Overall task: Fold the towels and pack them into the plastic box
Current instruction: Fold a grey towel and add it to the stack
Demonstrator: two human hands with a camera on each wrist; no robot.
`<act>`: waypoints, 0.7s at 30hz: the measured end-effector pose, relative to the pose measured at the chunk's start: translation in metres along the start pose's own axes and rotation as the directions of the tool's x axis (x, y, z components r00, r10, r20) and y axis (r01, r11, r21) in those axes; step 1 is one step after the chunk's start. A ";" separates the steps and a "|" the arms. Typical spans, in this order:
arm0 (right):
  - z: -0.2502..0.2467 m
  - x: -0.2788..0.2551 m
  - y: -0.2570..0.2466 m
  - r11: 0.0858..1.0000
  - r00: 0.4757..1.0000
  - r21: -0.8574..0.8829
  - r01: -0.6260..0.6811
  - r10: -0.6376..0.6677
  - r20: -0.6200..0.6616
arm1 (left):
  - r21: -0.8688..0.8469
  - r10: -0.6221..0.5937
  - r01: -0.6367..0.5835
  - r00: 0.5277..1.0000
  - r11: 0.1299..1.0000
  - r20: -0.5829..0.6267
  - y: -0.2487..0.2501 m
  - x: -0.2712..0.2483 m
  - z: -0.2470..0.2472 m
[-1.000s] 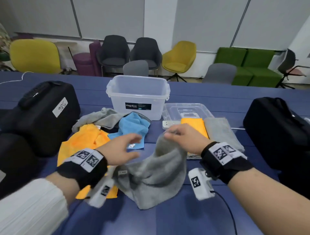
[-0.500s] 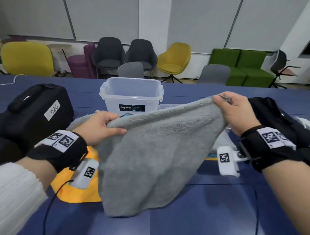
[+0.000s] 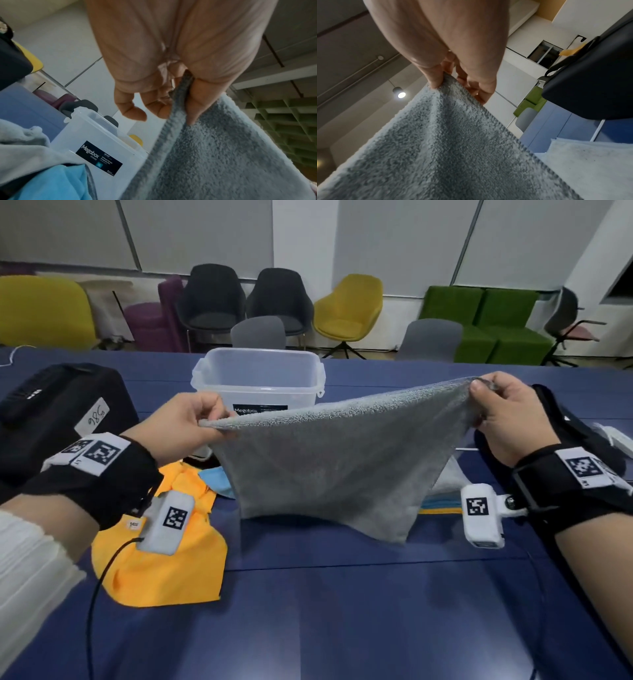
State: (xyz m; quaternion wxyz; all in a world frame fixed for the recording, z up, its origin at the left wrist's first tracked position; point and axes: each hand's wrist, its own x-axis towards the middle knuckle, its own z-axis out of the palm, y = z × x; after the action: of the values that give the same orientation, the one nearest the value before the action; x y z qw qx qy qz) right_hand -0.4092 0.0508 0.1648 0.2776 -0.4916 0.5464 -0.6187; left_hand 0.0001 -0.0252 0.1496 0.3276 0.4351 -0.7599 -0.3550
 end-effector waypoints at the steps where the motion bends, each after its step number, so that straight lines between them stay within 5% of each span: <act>1: 0.000 0.001 0.002 1.000 1.000 -0.004 -0.003 0.003 0.002 | 0.018 -0.003 0.003 1.000 1.000 -0.009 0.000 0.001 0.001; 8: -0.007 0.005 0.005 0.993 0.996 0.071 -0.090 0.088 0.025 | -0.048 -0.047 0.040 0.989 0.998 -0.140 -0.005 0.014 -0.003; 12: -0.015 -0.006 -0.008 0.974 0.974 0.102 -0.202 0.189 0.125 | -0.408 -0.038 0.003 0.996 0.913 -0.079 0.013 0.001 -0.005; 14: -0.023 -0.018 -0.011 0.952 0.929 0.078 -0.296 0.267 0.257 | -0.532 -0.033 0.012 0.999 0.847 -0.031 0.013 -0.008 -0.009; 18: -0.042 -0.055 -0.001 0.868 0.792 0.034 -0.496 0.436 0.428 | -0.467 -0.069 0.143 0.983 0.873 0.171 0.002 -0.036 0.000; 21: -0.053 -0.082 0.021 0.772 0.650 -0.054 -0.634 0.569 0.504 | -0.345 -0.180 0.336 0.893 0.876 0.413 -0.017 -0.057 0.010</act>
State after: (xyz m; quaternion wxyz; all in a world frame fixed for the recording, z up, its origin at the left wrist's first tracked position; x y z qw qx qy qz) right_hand -0.4313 0.1395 0.1245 0.6275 -0.4042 0.5478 -0.3779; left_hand 0.0227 0.0224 0.1199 0.2114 0.3819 -0.6505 -0.6216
